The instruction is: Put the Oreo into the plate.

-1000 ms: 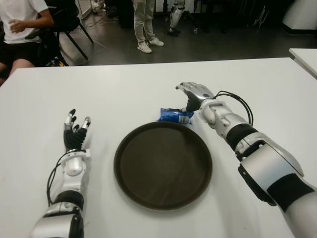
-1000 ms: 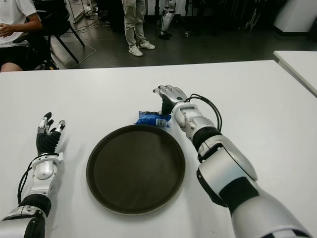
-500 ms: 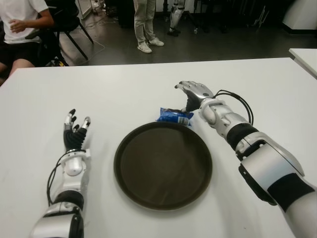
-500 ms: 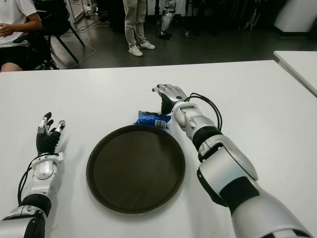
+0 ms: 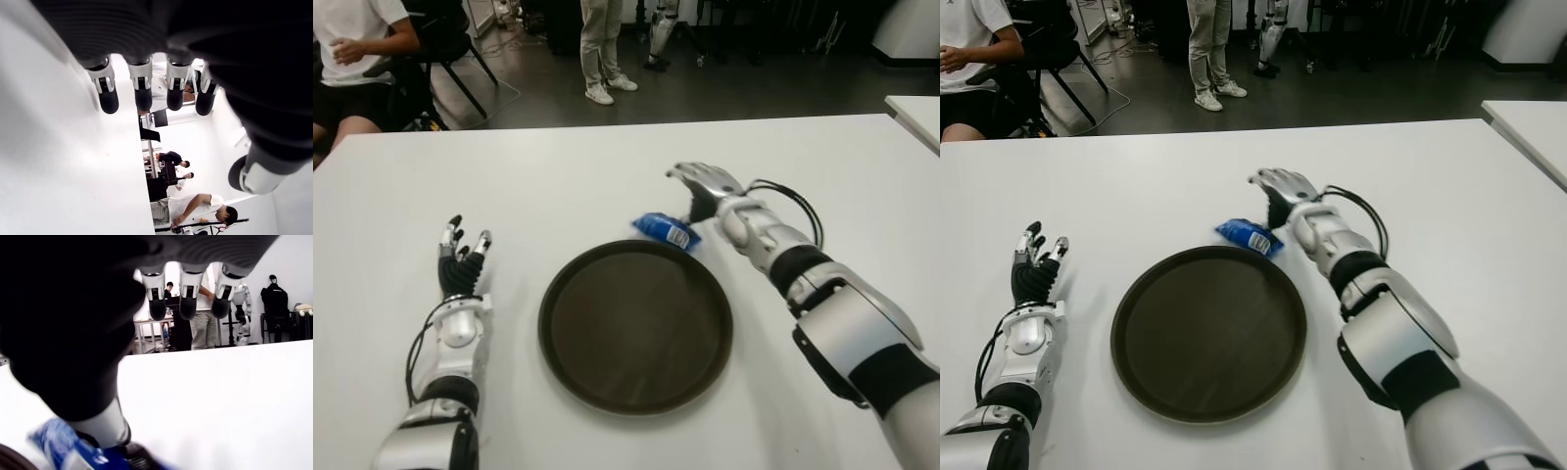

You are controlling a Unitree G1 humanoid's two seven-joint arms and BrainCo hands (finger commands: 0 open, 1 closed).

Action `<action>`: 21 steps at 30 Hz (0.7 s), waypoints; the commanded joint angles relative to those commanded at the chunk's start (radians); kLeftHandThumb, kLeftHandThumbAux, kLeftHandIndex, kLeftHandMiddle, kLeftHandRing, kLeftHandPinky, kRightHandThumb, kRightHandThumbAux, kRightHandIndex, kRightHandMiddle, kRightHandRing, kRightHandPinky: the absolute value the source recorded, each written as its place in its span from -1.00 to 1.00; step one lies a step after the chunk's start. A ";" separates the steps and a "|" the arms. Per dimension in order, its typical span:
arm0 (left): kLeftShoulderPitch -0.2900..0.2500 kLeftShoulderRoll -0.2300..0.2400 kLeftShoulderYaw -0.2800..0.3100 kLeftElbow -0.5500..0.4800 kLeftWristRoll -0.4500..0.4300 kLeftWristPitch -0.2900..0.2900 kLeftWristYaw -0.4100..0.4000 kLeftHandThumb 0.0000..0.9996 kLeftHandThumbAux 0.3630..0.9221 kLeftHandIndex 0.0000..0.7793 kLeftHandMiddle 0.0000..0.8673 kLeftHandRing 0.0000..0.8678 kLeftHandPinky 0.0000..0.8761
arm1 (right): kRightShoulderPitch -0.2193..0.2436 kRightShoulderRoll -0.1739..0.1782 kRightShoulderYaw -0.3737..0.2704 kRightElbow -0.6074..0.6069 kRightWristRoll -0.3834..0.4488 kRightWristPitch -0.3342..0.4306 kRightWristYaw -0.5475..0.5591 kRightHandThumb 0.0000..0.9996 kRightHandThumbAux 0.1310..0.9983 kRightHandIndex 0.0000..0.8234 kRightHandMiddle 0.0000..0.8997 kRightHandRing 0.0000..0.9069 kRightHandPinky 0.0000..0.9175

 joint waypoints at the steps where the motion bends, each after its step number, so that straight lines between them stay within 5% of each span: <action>1: 0.000 0.001 0.000 0.000 0.000 0.001 0.000 -0.29 -0.24 -0.95 -0.96 -1.00 -1.00 | 0.001 -0.001 0.001 0.003 -0.001 0.005 0.001 -0.57 0.67 -1.00 -1.00 -1.00 -0.91; 21: -0.002 0.001 0.002 0.002 -0.005 -0.005 -0.014 -0.29 -0.23 -0.98 -0.96 -1.00 -1.00 | 0.020 -0.038 0.022 0.001 -0.009 0.030 0.016 -0.55 0.63 -1.00 -1.00 -1.00 -0.98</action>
